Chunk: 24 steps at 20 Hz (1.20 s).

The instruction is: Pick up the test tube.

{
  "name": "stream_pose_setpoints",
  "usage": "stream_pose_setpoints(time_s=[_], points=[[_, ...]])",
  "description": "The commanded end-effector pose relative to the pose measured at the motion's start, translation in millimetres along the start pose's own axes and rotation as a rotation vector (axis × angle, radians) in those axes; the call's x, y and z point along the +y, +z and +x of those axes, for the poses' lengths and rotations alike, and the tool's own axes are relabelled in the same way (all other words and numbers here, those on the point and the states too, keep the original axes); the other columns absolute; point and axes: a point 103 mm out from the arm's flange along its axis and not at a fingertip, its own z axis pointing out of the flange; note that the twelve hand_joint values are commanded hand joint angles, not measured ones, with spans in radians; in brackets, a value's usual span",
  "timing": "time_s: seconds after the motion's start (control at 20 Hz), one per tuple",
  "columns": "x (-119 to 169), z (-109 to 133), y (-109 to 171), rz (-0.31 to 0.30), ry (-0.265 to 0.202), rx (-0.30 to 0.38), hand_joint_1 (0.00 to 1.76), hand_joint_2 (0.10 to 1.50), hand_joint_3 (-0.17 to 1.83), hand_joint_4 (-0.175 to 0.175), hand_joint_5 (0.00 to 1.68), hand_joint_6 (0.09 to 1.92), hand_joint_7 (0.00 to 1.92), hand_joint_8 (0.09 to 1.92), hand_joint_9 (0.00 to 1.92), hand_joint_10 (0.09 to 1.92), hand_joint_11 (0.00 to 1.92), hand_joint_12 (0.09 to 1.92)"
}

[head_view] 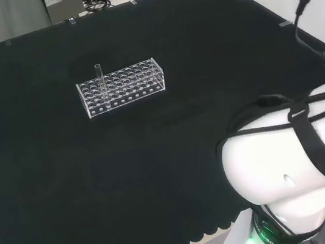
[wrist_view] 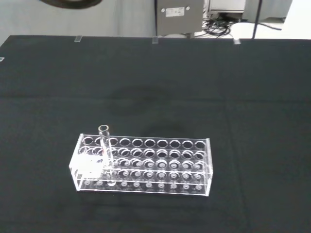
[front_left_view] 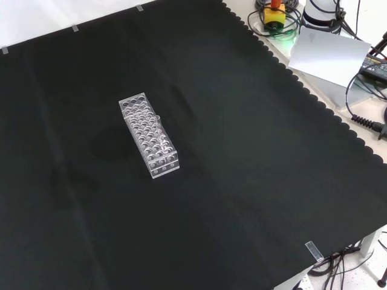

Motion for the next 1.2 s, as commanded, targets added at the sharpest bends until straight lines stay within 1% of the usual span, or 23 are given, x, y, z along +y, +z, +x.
stream_pose_setpoints(time_s=[0.05, 0.25, 0.45, 0.65, 0.9, 1.0, 1.1, 1.2], points=[[48.9, 23.2, 7.3, 0.002, -0.089, 0.031, 0.74, 0.79, 0.40, -0.098, 0.25, 0.09, 0.12, 0.88, 0.08, 0.97, 0.04, 1.62], [72.9, 32.9, 17.2, 0.022, -0.120, 0.041, 0.76, 0.78, 0.43, -0.109, 0.30, 0.09, 0.17, 0.89, 0.15, 0.96, 0.09, 1.60], [96.9, 44.0, 35.5, 0.072, -0.148, 0.049, 0.78, 0.77, 0.45, -0.118, 0.33, 0.09, 0.22, 0.90, 0.19, 0.96, 0.12, 1.60], [115.6, 54.2, 57.2, 0.108, -0.179, 0.034, 0.79, 0.77, 0.46, -0.123, 0.34, 0.09, 0.26, 0.90, 0.22, 0.95, 0.13, 1.59], [136.3, 63.2, 84.2, 0.153, -0.195, 0.030, 0.80, 0.76, 0.48, -0.127, 0.35, 0.09, 0.36, 0.91, 0.28, 0.93, 0.15, 1.58], [142.7, 64.8, 94.0, 0.163, -0.198, 0.031, 0.80, 0.75, 0.48, -0.130, 0.36, 0.09, 0.40, 0.92, 0.31, 0.93, 0.15, 1.58], [147.4, 66.3, 102.4, 0.155, -0.207, 0.048, 0.80, 0.75, 0.49, -0.135, 0.38, 0.09, 0.44, 0.91, 0.33, 0.92, 0.17, 1.57], [151.8, 67.8, 110.5, 0.156, -0.214, 0.045, 0.82, 0.75, 0.50, -0.147, 0.43, 0.09, 0.50, 0.91, 0.40, 0.90, 0.20, 1.56]])
